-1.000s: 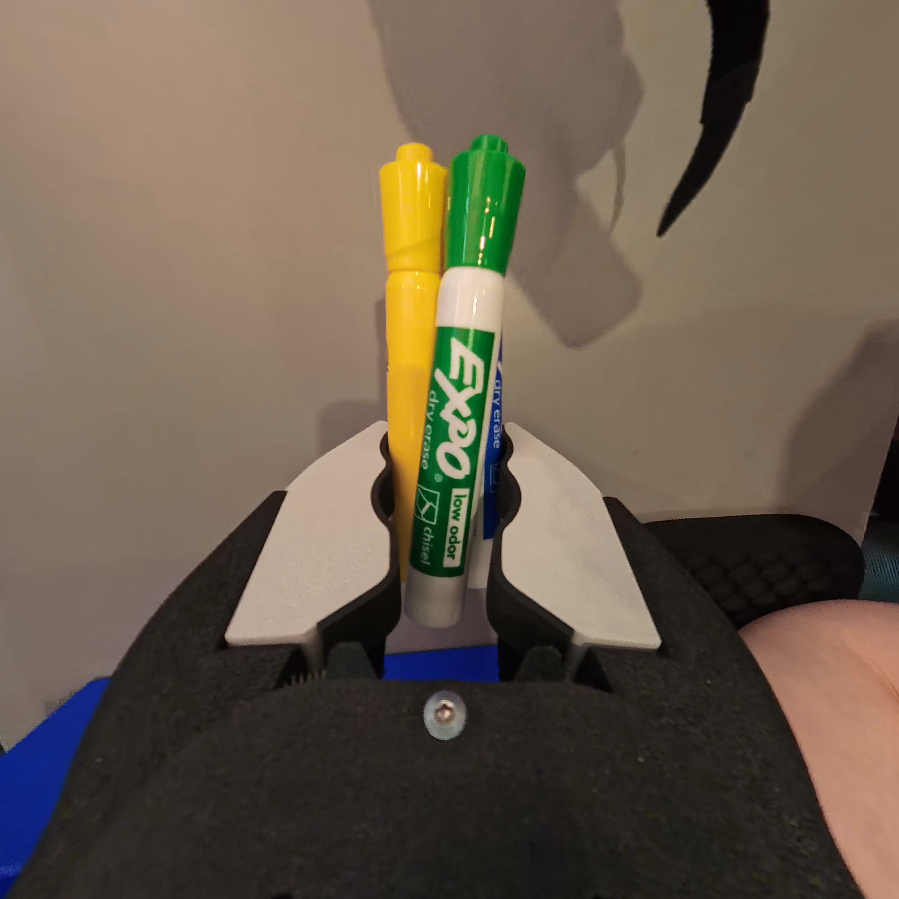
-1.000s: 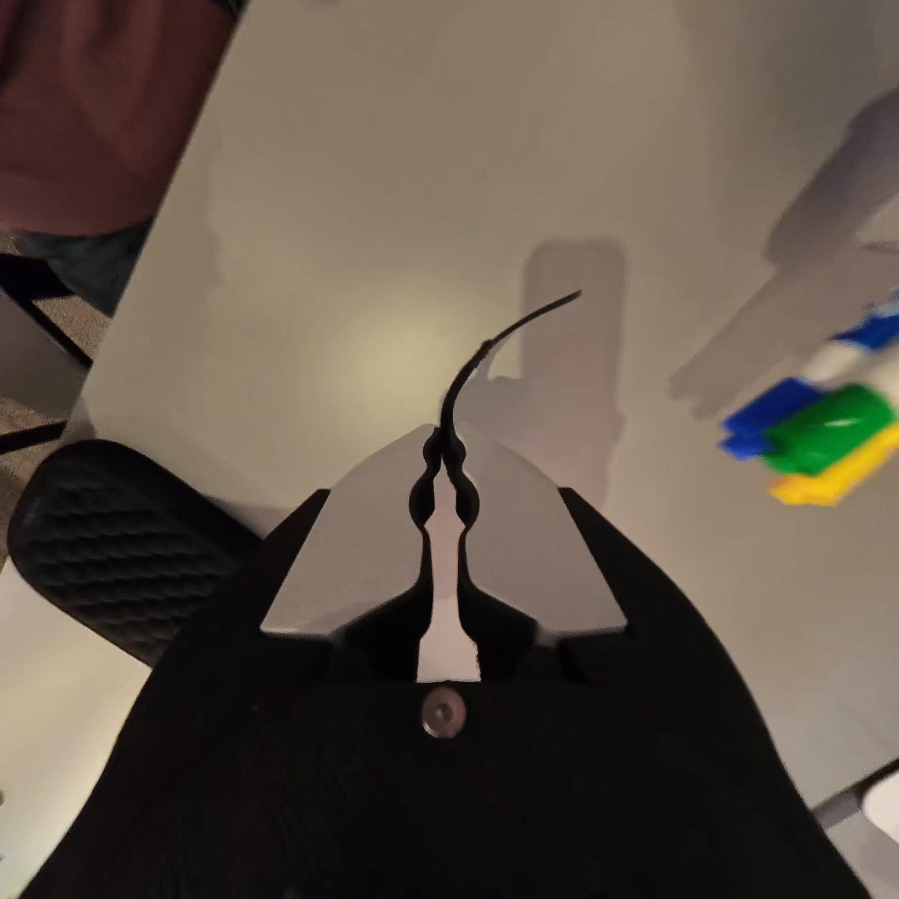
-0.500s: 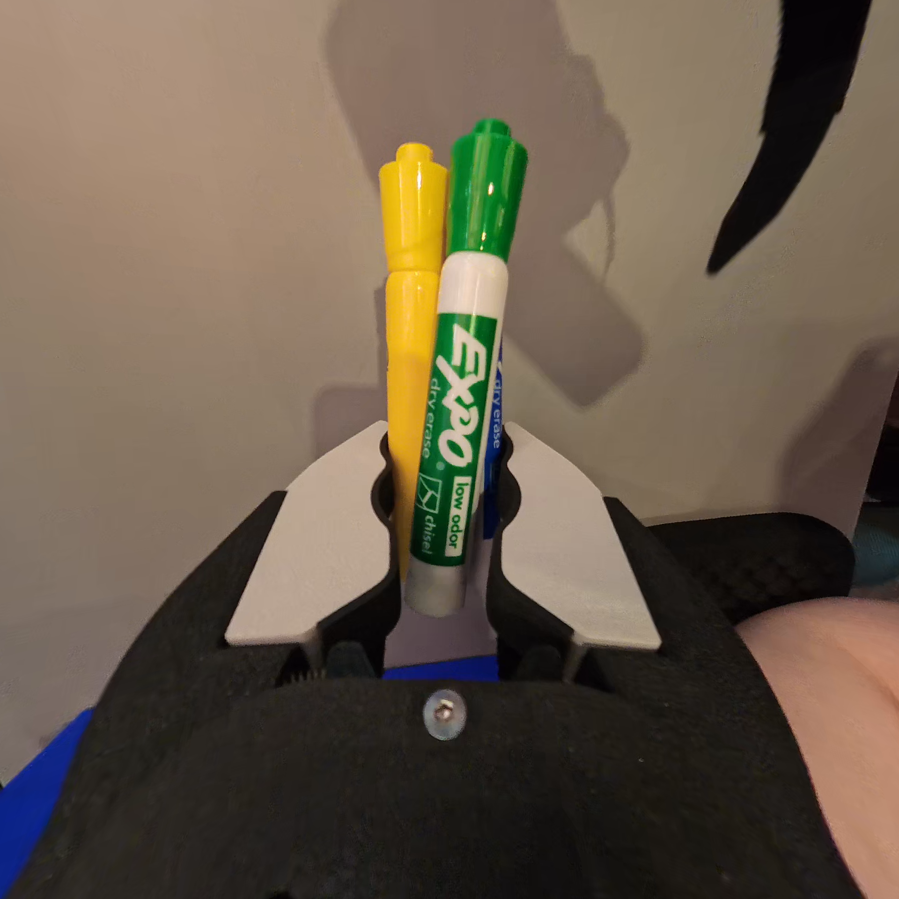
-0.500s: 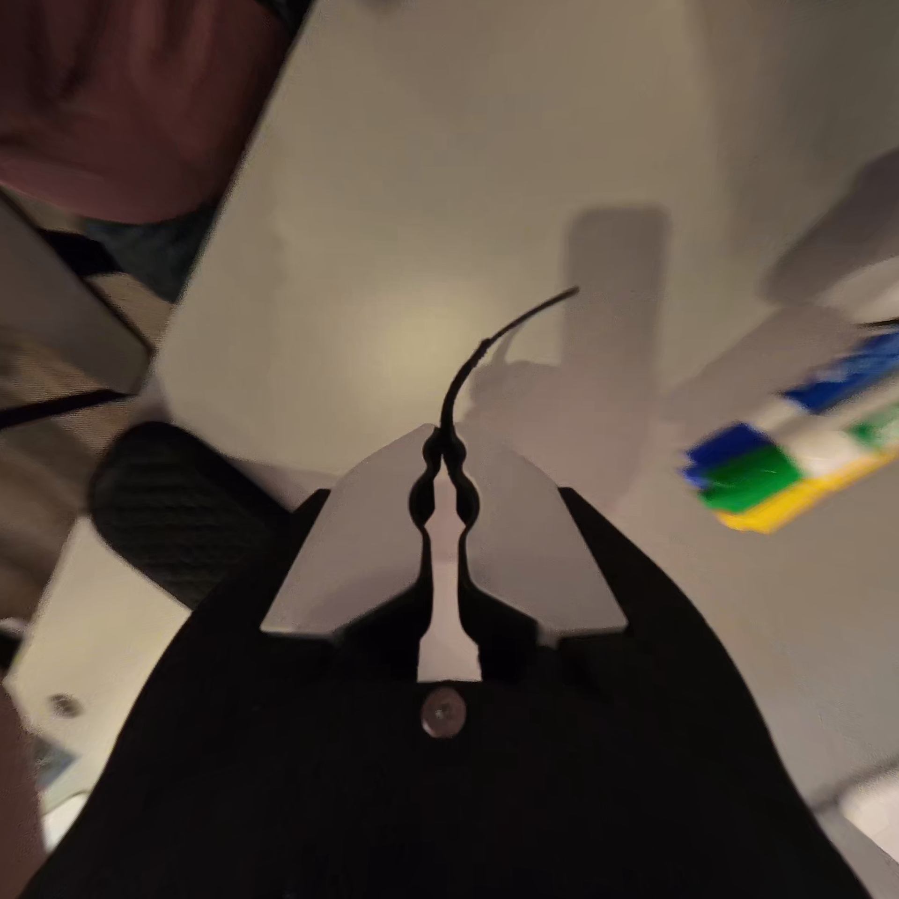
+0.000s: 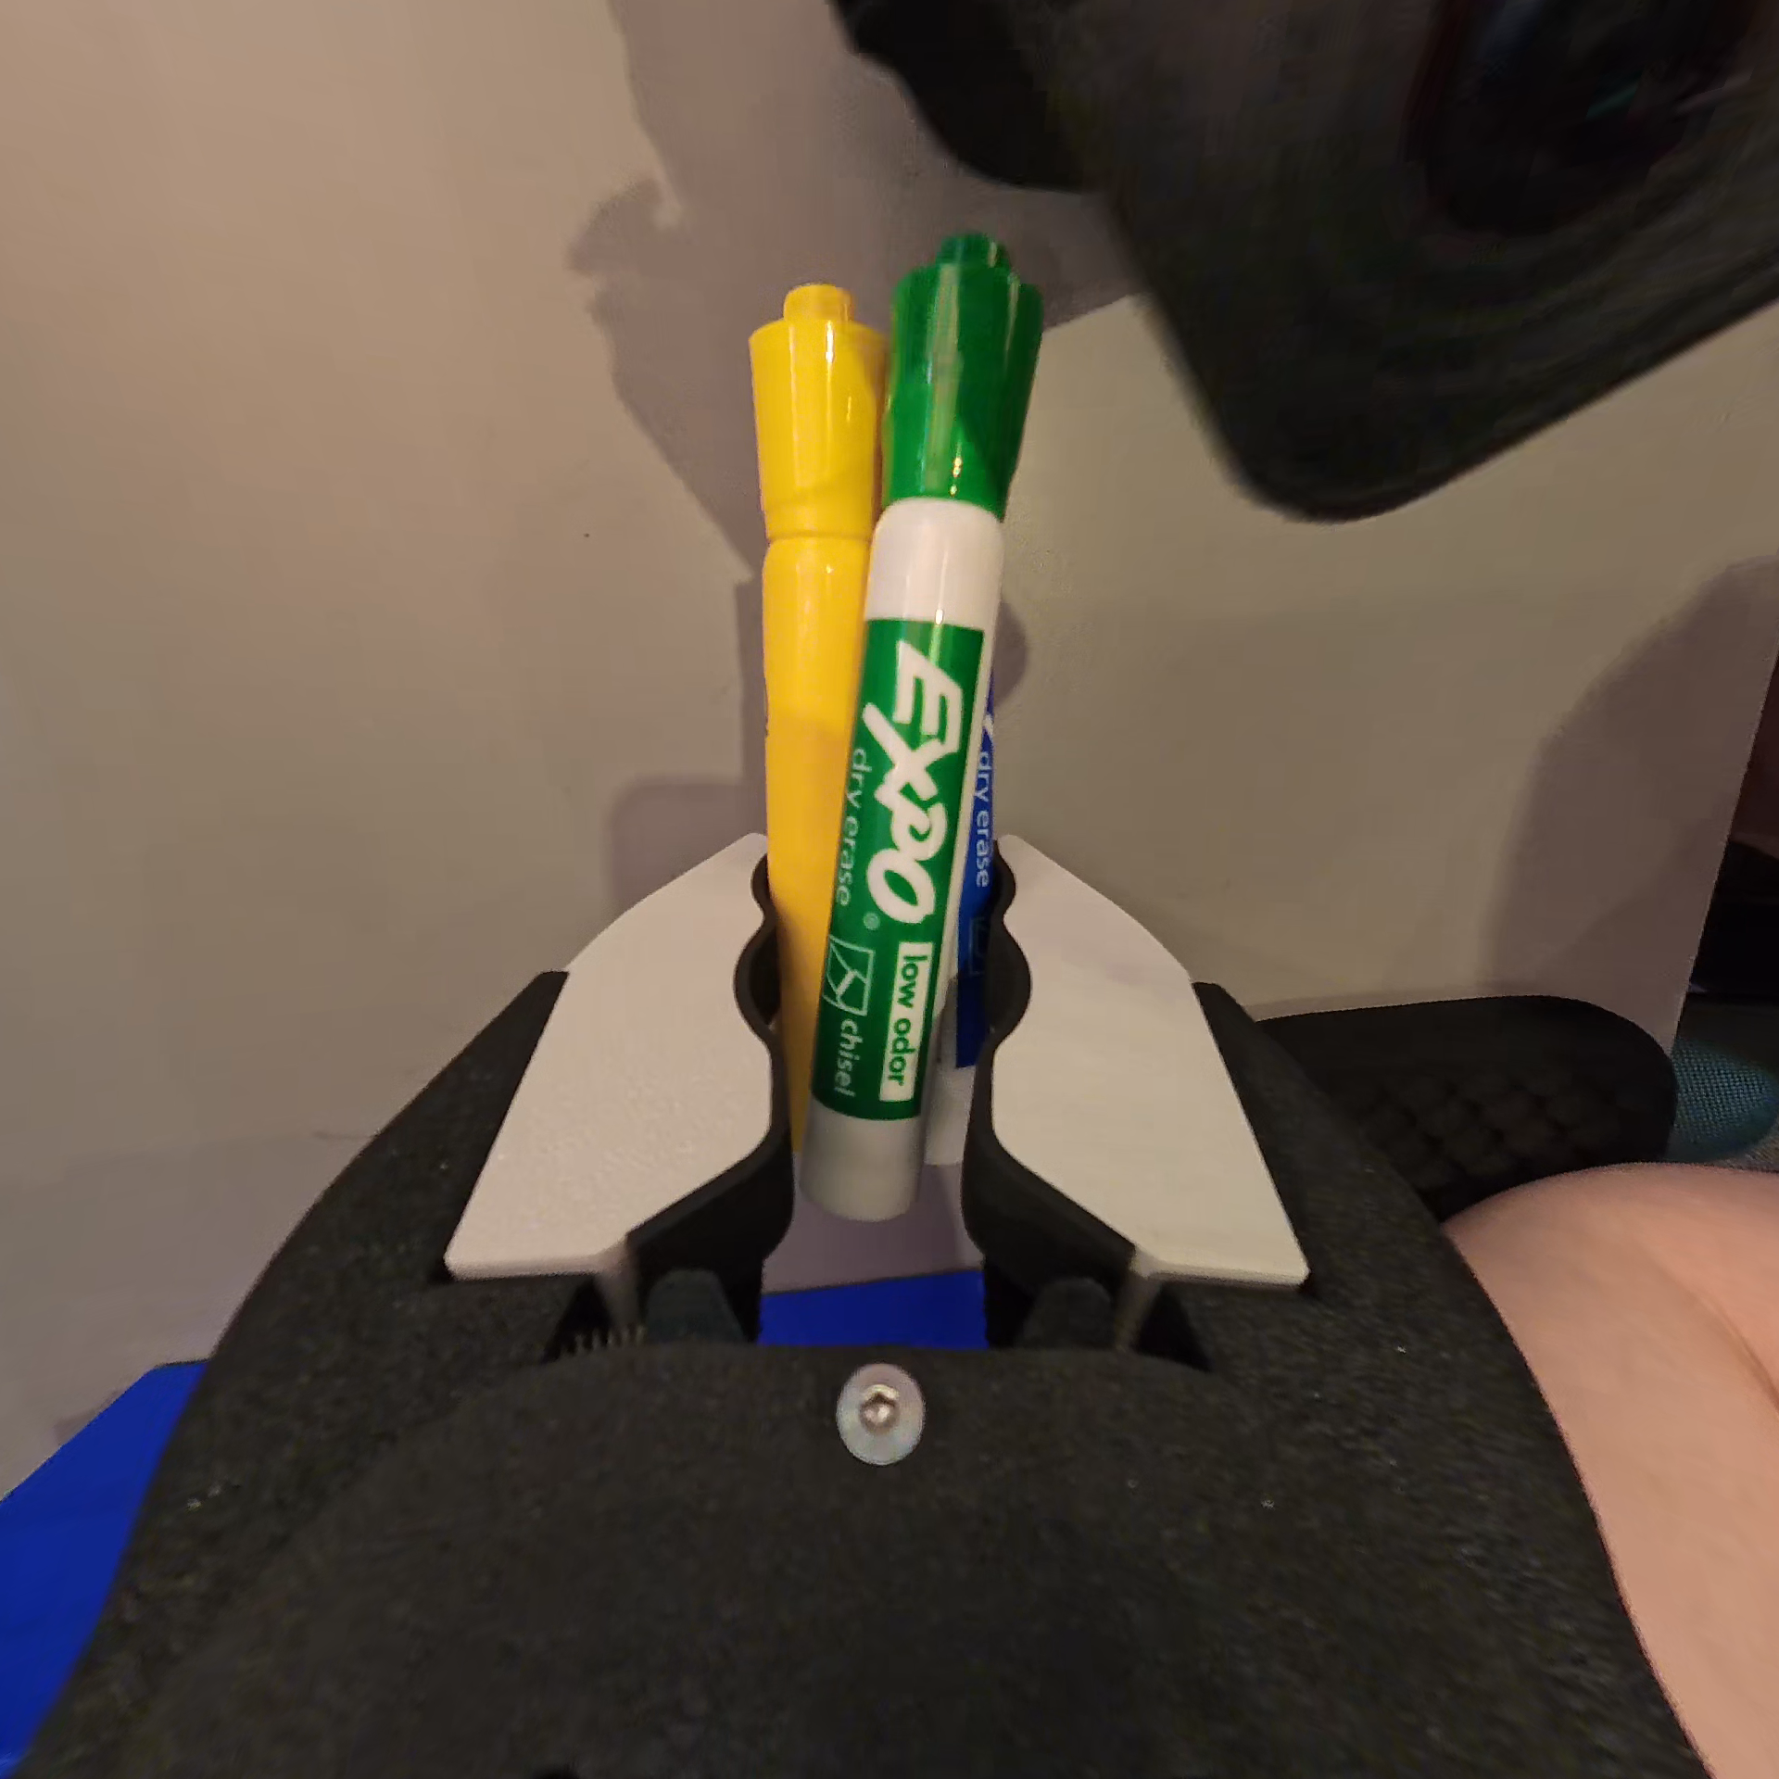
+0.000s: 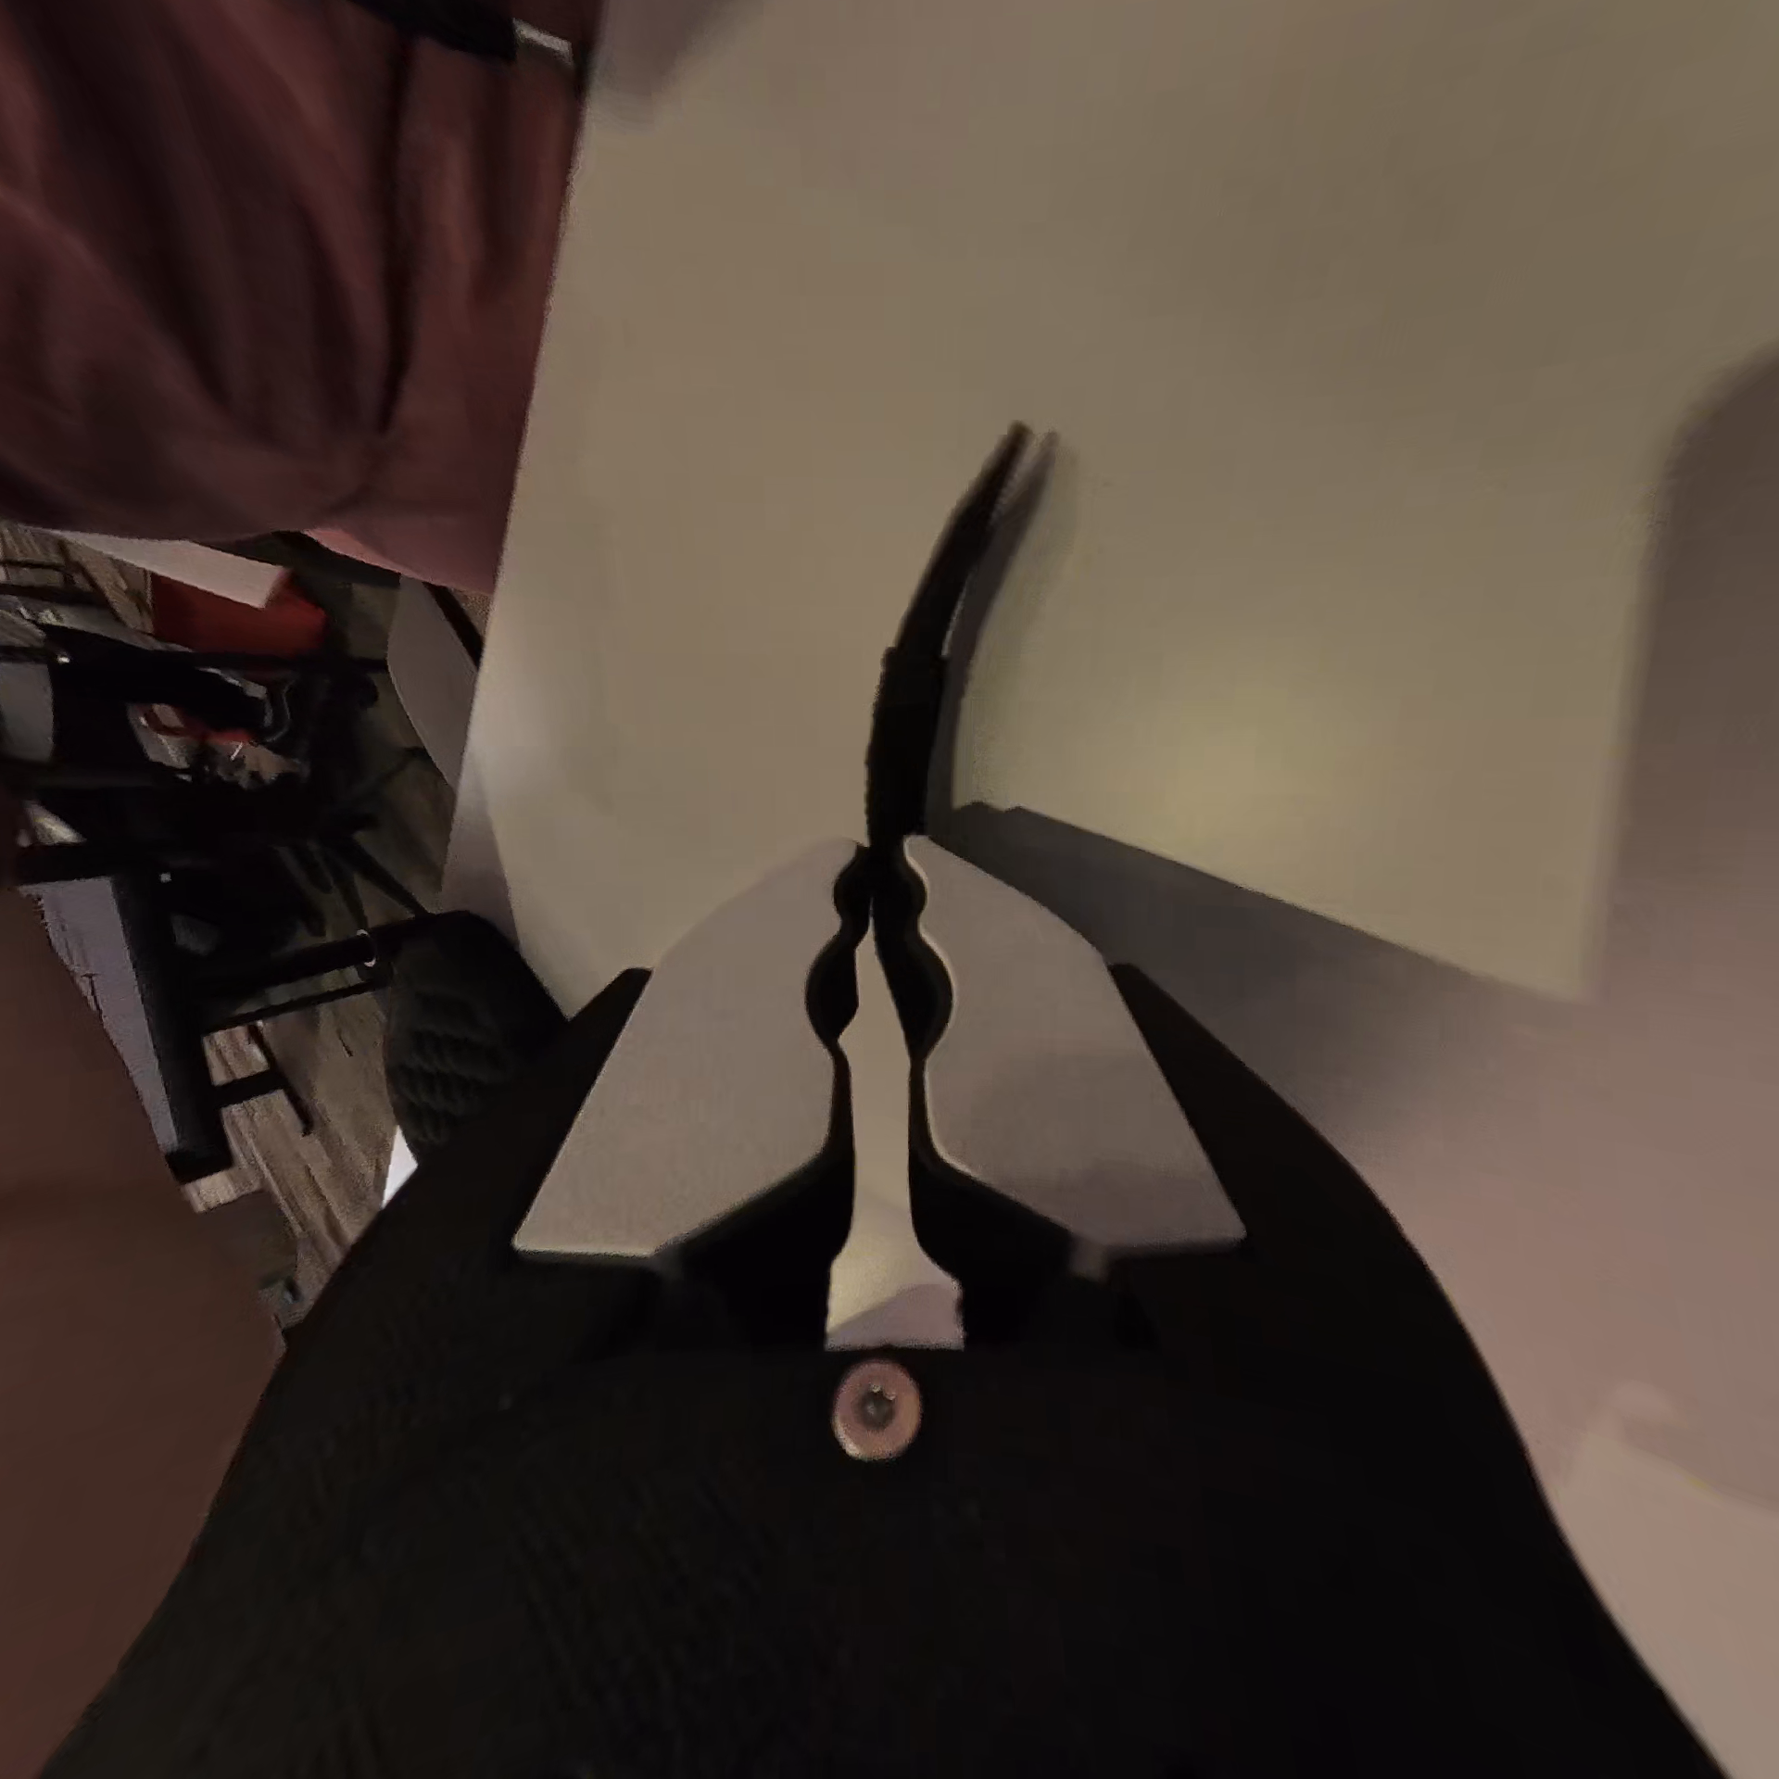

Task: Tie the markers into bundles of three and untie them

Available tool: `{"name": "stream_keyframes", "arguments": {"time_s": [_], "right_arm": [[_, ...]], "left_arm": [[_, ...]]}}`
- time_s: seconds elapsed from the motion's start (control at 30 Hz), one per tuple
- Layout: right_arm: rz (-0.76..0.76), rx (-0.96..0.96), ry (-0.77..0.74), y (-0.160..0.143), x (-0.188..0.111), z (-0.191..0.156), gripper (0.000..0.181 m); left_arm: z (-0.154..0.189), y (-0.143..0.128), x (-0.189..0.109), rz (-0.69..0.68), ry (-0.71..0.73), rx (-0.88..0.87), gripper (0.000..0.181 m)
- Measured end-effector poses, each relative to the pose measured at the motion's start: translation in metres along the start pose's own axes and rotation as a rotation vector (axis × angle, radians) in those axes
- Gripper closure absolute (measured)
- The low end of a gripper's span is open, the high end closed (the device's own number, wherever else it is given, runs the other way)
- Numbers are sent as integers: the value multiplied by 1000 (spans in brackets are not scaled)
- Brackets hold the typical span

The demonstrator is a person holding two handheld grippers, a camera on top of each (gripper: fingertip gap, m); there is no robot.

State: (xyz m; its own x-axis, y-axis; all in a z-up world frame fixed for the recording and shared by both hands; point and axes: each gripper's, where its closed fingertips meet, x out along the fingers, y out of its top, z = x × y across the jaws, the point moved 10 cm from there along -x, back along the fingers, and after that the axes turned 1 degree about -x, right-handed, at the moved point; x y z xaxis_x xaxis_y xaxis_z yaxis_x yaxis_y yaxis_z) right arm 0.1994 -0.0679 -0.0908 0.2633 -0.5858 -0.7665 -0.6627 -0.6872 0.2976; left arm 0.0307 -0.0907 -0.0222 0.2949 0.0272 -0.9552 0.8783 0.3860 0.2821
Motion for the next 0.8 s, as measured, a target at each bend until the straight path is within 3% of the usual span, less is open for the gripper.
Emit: {"name": "stream_keyframes", "arguments": {"time_s": [0.2,0.53,0.67,0.8], "right_arm": [[85,-24,-101,-1,-7,16,158],[268,-105,-400,-19,-43,17,158],[437,-122,-605,-45,-60,-11,157],[488,-64,-708,-84,-39,-21,152]], "left_arm": [[1,-2,-4,4,2,1,142],[0,-8,-8,14,8,-19,142],[1,-9,-9,15,7,-14,143],[3,-6,-10,13,10,-4,143]]}}
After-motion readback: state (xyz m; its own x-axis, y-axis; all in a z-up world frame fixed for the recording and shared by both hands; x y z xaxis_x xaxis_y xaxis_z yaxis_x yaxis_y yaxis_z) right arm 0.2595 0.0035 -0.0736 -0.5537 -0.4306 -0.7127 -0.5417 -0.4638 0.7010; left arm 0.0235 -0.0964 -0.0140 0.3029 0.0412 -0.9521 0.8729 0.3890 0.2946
